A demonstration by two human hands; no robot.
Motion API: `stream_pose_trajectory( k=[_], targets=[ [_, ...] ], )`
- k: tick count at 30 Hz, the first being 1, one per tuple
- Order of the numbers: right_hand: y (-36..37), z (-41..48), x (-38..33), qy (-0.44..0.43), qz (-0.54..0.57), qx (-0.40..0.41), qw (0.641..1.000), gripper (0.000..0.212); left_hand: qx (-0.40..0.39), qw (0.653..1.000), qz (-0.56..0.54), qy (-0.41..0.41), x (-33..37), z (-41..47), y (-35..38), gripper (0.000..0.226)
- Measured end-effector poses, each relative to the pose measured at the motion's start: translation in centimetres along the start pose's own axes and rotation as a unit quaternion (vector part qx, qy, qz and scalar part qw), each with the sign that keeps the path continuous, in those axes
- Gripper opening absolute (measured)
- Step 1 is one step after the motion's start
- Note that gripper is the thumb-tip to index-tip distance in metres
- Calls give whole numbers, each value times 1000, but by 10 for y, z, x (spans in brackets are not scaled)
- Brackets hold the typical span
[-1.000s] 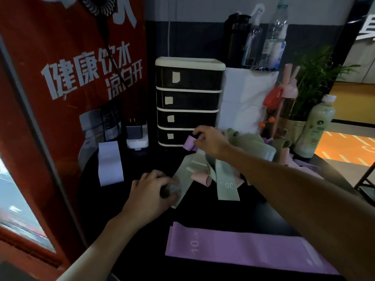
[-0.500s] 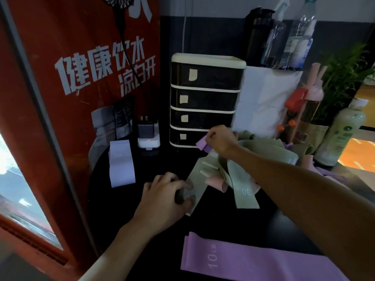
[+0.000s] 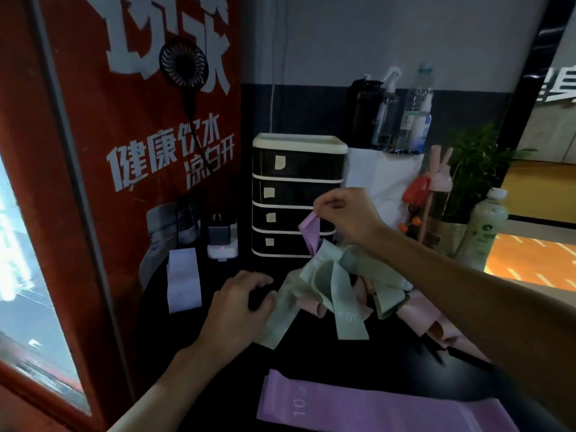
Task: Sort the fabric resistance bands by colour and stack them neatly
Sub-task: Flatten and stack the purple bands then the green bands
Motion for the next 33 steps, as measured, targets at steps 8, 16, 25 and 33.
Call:
stream_pose_trajectory(
  k=[8, 16, 25, 33],
  targets=[
    [-45, -19, -53, -7, 78, 36, 996, 17, 76, 988, -77, 109, 111, 41, -52, 35],
    [-83, -43, -95, -1, 153, 35, 988, 20, 113, 967, -157, 165, 180, 47, -77, 16],
    [-105, -68, -106, -25, 133, 41, 990, 15, 100, 954, -196, 204, 229, 26, -86, 15],
    [-112, -84, -111, -27, 167, 41, 985, 7, 102, 956, -206, 183, 233, 19, -86, 8]
  ],
)
Point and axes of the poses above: each hand's wrist, its own z-axis towards the middle knuckle, its own y-axis out of the palm, x = y × z, the point moved 8 cm from there along z, towards the middle knuckle, and after that the axes turned 3 degrees about -y, right-handed, at the moved point
